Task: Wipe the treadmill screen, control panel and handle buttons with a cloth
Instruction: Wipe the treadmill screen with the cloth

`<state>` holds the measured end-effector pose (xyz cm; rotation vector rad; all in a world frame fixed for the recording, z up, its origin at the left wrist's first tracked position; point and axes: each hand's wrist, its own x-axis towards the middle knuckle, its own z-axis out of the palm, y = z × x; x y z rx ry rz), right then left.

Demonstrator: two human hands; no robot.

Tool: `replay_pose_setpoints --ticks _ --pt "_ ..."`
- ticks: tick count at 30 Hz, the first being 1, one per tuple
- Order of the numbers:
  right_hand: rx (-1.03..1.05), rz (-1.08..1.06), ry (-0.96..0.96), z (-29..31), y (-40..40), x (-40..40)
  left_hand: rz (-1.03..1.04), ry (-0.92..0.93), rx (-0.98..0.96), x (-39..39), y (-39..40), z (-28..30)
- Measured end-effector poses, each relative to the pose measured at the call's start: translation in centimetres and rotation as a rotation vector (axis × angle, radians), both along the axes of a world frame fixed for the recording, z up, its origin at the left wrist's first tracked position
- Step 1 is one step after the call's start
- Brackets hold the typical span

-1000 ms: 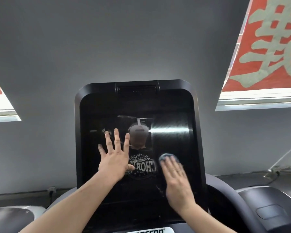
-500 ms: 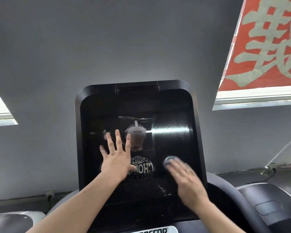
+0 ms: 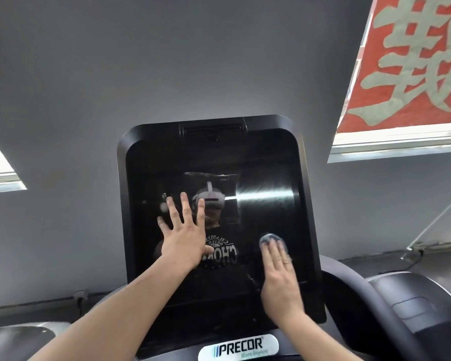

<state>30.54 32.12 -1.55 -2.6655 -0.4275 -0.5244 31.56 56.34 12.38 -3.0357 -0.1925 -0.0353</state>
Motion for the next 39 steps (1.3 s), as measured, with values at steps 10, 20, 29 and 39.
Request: replay_pose_setpoints --ticks 10,20,29,39 --pt "-0.01 -0.009 0.029 -0.9 -0.1 -1.3 -0.003 0.004 0.001 0.1 0.1 -0.1" --pt "0.037 -0.041 0.028 -0.8 -0.7 -1.6 -0.01 0.009 0.008 0.1 0.0 0.0" --pt "0.106 -0.073 0.022 -1.1 -0.5 -1.6 -0.01 -0.015 0.028 0.2 0.1 -0.2" --pt "0.088 -0.047 0.022 -2.3 0.4 -3.2 -0.017 -0.018 0.02 0.0 0.1 -0.3"
